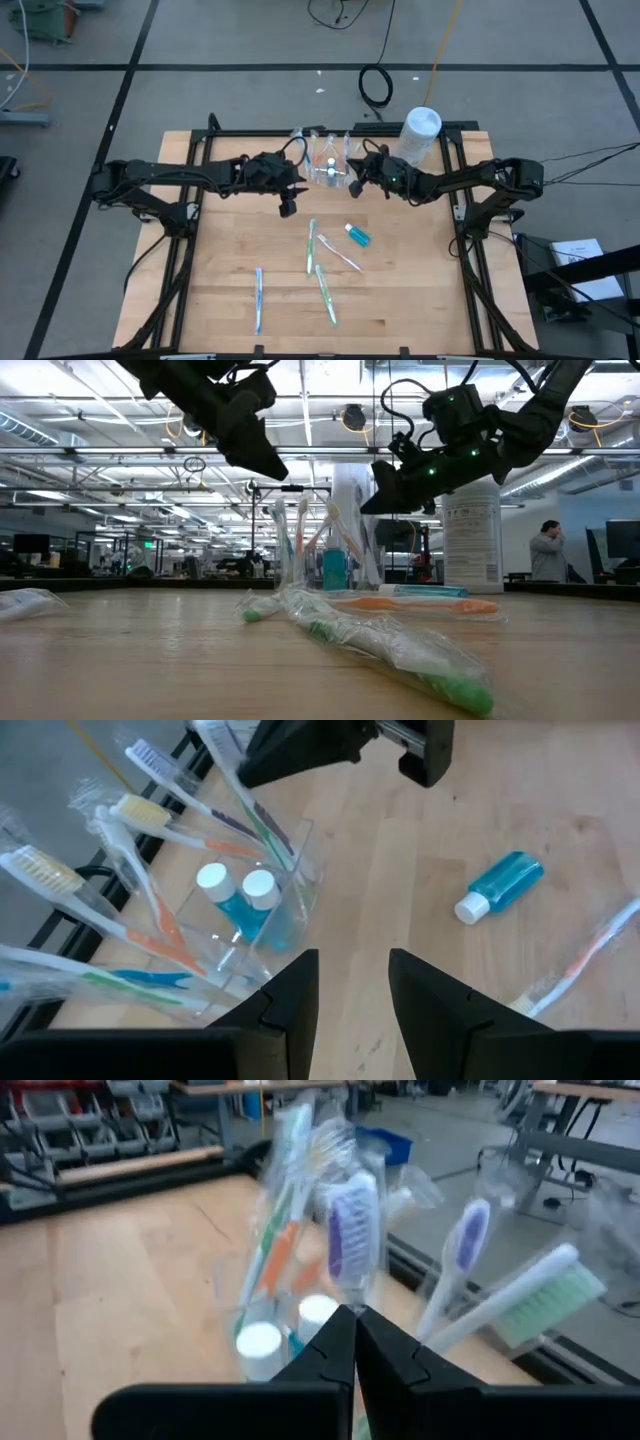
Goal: Pick & Place toothbrushing station
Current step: Put the purple toothbrush into the transparent organizer
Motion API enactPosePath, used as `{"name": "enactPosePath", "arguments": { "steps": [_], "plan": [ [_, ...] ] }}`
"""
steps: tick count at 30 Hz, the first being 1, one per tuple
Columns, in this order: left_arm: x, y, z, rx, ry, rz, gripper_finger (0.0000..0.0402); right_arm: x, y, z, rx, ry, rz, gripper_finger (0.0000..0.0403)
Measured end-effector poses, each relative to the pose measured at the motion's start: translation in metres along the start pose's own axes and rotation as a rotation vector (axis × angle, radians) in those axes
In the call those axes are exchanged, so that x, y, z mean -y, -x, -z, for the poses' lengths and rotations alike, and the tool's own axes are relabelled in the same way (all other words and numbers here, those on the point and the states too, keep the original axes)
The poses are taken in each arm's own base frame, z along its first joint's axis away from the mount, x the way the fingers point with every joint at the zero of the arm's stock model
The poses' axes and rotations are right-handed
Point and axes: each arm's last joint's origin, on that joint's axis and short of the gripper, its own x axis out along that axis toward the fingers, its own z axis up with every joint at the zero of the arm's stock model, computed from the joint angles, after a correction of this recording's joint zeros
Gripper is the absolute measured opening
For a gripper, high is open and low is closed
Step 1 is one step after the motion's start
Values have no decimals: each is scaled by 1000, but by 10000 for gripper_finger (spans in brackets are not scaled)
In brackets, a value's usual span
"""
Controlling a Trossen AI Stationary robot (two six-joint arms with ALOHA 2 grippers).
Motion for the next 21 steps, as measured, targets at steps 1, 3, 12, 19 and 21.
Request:
{"name": "enactPosePath", "arguments": {
  "steps": [1,3,12,19,21],
  "plan": [
    [1,0,0,-1,0,1,127,0,0,0,-4,2,-1,0],
    [1,0,0,0,-2,4,127,0,0,1,-13,13,-2,0],
    [8,1,-4,35,89,23,127,-1,1,3,-30,129,6,38],
    [18,2,-4,35,160,51,127,-7,8,-4,-7,113,24,84],
    [23,1,-4,31,174,63,127,-10,13,-8,-2,115,8,92]
  ]
}}
